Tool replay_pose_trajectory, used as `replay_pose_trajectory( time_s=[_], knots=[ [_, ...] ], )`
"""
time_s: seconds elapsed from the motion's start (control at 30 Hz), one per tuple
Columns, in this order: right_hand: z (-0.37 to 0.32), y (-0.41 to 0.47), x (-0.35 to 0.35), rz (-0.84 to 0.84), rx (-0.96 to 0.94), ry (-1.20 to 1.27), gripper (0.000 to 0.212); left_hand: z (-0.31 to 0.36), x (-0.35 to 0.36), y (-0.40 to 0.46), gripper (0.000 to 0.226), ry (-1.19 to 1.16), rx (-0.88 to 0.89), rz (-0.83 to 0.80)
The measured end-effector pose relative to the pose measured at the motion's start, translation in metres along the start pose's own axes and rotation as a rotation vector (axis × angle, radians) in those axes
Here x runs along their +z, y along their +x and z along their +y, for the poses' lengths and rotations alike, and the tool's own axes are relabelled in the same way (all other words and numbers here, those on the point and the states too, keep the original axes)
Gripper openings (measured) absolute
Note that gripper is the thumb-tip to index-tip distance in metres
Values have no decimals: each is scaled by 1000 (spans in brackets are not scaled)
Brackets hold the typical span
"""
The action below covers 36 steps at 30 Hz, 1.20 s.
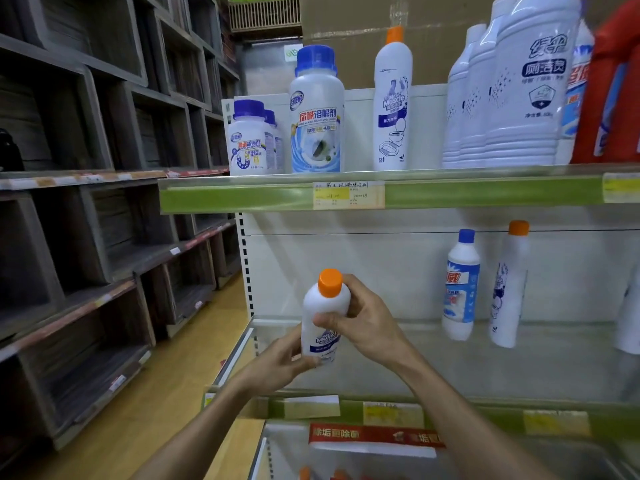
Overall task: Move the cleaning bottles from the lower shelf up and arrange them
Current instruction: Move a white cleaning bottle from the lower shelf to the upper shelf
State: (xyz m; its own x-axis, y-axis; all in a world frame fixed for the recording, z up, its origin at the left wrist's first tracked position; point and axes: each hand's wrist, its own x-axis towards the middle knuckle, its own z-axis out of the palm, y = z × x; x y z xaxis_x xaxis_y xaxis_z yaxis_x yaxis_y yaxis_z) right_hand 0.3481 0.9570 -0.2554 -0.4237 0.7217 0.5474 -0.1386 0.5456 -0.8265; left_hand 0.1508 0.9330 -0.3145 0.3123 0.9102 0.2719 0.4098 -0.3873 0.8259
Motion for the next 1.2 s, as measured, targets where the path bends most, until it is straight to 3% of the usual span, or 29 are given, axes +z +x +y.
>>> replay_pose_trajectory(
  time_s=[0.27, 0.43, 0.67, 0.93, 1.2],
  knots=[
    [-75, -12, -4, 73, -159, 77, 43, 57, 10, -19, 50, -179, 84, 88],
    [-139, 8, -9, 192, -197, 185, 38, 122, 20, -27, 48, -230, 163, 235],
    [-228, 58, -19, 294, -128, 198, 62, 217, 15, -16, 48, -456, 160, 359],
    [-301, 113, -36, 299, -66, 248, 46, 289, -19, 18, 54, -600, 140, 402],
    [-328, 137, -51, 283, -3, 202, 58, 309, -33, 38, 50, -575, 161, 389]
  ],
)
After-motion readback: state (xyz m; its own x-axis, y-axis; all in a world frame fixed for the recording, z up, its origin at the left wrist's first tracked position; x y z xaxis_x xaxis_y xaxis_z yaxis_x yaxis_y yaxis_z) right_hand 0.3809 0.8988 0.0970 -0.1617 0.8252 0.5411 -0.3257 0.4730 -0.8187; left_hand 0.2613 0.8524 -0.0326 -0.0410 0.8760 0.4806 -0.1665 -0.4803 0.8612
